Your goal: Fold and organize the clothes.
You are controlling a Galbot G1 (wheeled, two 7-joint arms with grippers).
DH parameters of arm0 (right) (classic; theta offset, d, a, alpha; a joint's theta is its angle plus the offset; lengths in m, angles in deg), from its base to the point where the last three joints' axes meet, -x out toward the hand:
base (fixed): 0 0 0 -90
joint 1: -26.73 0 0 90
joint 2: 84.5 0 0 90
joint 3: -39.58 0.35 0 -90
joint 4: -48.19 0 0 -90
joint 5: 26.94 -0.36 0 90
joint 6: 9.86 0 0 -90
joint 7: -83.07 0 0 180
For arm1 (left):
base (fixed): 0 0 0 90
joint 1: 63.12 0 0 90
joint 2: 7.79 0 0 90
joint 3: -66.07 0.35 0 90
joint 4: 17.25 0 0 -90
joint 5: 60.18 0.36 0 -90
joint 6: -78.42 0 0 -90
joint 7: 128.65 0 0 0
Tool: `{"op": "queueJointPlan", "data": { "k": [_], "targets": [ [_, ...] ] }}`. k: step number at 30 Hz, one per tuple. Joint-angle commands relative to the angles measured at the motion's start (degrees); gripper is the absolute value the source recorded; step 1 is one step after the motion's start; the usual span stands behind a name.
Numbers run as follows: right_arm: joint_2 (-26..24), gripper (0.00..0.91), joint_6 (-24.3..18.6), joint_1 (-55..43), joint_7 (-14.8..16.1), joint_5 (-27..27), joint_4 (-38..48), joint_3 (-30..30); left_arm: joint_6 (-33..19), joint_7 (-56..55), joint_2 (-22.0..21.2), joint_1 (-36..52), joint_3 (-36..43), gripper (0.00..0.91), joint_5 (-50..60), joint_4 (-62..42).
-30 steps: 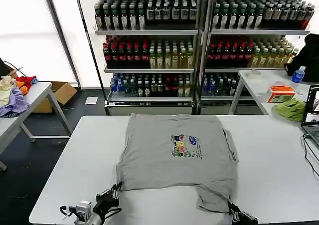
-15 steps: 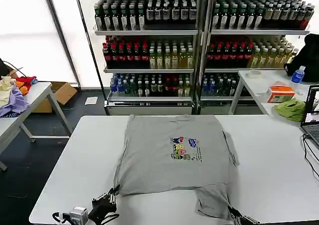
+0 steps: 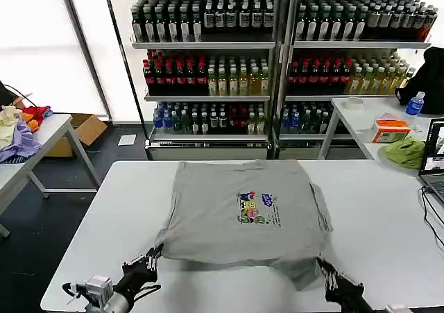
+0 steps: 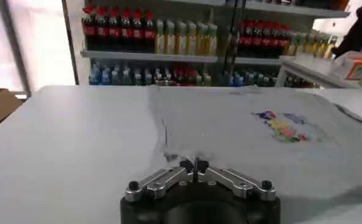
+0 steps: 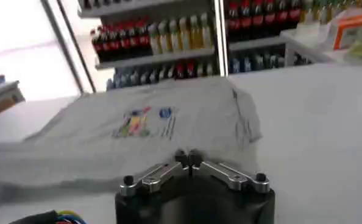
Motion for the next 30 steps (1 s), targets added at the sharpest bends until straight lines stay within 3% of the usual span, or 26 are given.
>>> {"op": "queueJointPlan", "data": {
  "k": [1,15,16,17,18,19,20,30],
  "targets": [
    [-1.72,0.0,-3.01,-17.84,-1.57,-2.68,9.22,-1.94,0.65,0.57,5.05,17.31,2.43,0.02,-10.69,-10.9],
    [-1.45,0.0,-4.58,-37.39,-2.22,6.78,31.75,-14.78,0.8,1.75,4.95,35.31,11.7,0.03,-14.04,-30.67],
    [-1.35,0.0,-4.14,-37.98,-2.16,7.51,32.54,-15.43,0.78,1.78,4.84,35.61,11.87,0.111,-13.75,-31.91],
    [-1.03,0.0,-3.58,-39.31,-1.95,8.89,34.3,-16.63,0.47,1.78,4.24,36.72,12.2,0.564,-12.76,-33.34],
    [-0.8,0.212,-3.58,-40.16,-2.03,9.81,35.25,-17.32,0.33,1.79,3.99,37.39,12.28,0.856,-12.31,-34.65],
    [-0.55,0.766,-3.39,-40.62,-2.11,10.14,36.25,-17.97,0.31,1.88,3.79,37.63,12.29,0.907,-11.77,-34.96],
    [-0.04,0.907,-2.65,-41.56,-2.1,11.19,37.24,-18.4,0.04,2.25,3.52,38.01,12.24,0.907,-11.44,-35.96],
    [-0.19,0.907,-2.05,-39.77,-1.8,11.49,33.21,-16.69,-0.5,1.88,4.67,34.68,8.51,0.907,-8.5,-32.56]
  ]
}}
